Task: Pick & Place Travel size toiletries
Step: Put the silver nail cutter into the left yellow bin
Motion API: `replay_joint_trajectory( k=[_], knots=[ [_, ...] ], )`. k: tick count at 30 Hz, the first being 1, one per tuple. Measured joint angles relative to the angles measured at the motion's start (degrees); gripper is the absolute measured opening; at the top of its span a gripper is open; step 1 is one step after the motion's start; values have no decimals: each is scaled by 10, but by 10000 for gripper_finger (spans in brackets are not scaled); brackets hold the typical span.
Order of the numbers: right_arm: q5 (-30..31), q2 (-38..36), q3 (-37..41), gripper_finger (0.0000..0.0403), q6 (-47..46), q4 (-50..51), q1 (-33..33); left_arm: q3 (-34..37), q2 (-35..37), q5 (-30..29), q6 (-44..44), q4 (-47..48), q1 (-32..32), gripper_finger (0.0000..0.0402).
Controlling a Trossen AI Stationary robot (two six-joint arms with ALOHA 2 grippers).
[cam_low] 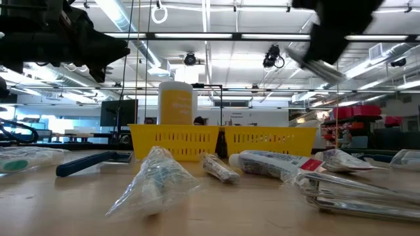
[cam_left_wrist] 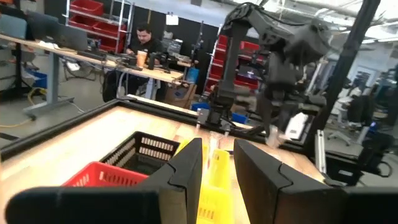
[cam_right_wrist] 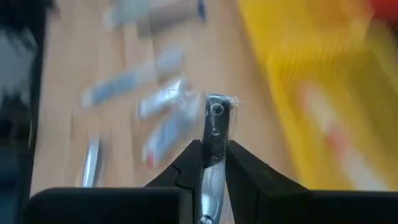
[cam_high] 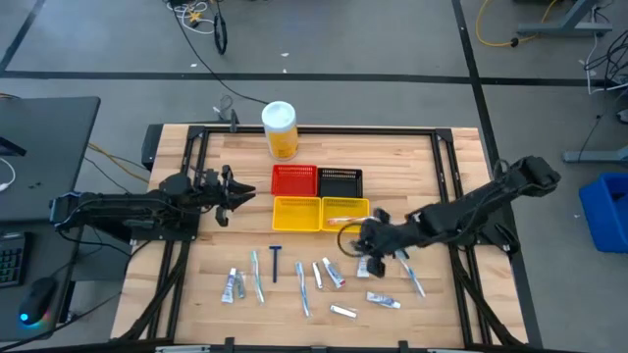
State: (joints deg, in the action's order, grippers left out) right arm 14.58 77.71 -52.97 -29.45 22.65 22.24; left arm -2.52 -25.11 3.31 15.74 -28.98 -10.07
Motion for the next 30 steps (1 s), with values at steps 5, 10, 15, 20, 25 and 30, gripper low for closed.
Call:
replay_joint_trajectory(
  k=[5, 10, 15, 20, 25, 30],
  knots=[
    [-4, -3, 0, 56, 119, -108, -60, 0, -61, 7, -10, -85, 30, 100],
    [-17, 0, 0, 56, 146, -155, -116, -19, -138, 1, -53, -156, 67, 100],
    [-30, 0, 0, 56, 170, -165, -154, -99, -231, -27, -125, -140, 96, 105],
    [-36, 0, 0, 56, 201, -217, -174, -196, -326, -44, -155, -84, 100, 135],
    [-61, 0, 0, 55, 217, -275, -192, -266, -418, -67, -189, -40, 100, 184],
    [-57, 8, -1, 55, 239, -324, -203, -310, -499, -76, -201, -47, 100, 212]
  ],
)
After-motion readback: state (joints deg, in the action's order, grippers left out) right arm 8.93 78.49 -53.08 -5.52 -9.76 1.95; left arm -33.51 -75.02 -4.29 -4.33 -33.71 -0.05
